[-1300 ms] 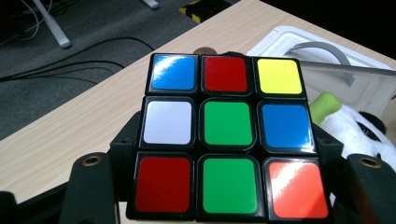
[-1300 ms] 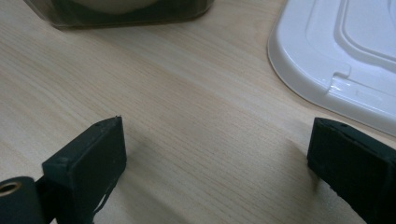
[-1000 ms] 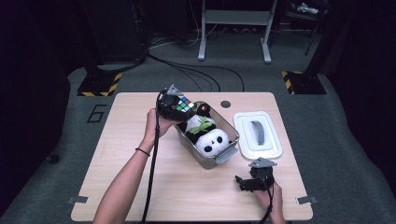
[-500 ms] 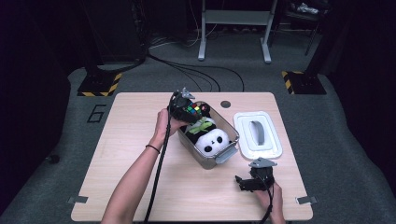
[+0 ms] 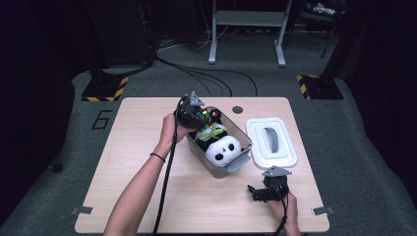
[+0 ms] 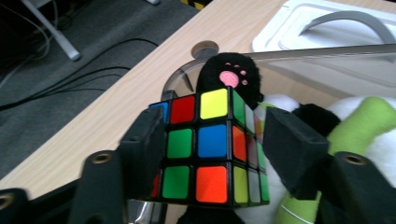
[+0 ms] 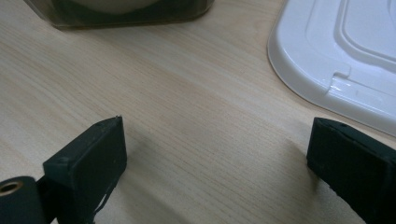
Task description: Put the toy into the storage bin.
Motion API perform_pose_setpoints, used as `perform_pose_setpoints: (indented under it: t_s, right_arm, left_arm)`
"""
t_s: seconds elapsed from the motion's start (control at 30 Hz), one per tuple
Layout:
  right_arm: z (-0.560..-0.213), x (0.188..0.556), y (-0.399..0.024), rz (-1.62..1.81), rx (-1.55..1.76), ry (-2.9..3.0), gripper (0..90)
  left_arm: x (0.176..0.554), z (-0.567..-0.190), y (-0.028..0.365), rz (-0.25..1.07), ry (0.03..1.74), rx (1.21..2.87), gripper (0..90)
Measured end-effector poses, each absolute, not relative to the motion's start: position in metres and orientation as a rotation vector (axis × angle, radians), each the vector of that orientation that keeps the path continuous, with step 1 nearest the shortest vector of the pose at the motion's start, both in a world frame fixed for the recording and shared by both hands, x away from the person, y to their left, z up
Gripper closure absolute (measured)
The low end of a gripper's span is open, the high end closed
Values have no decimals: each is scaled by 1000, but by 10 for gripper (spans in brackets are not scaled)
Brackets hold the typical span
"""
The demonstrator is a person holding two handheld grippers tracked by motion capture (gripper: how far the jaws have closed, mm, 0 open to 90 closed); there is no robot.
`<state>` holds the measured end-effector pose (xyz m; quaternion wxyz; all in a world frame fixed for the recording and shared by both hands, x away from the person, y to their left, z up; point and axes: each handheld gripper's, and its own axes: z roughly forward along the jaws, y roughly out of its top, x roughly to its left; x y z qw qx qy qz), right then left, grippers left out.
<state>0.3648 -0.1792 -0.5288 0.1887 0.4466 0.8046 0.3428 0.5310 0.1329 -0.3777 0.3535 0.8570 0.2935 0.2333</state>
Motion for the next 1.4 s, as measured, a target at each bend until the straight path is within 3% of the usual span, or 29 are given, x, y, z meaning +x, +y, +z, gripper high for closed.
perform_pose_setpoints:
  t_s: [0.1, 0.57, 0.77, 0.9, 1.4]
  right_arm:
    - [-529, 365, -179, 964, 1255, 2262, 40]
    - [-529, 365, -179, 966, 1257, 2260, 44]
    - [-529, 365, -179, 966, 1254, 2259, 46]
    - [-529, 365, -179, 966, 1254, 2259, 45]
    - [-529, 365, -179, 966, 1253, 2258, 45]
  left_arm:
    - [532, -381, 134, 589, 775, 2202, 448]
    - [533, -380, 132, 588, 801, 2187, 444]
    - [528, -372, 139, 563, 866, 2139, 273]
    - [521, -366, 147, 562, 872, 2133, 211]
    - [488, -367, 210, 531, 942, 2079, 121]
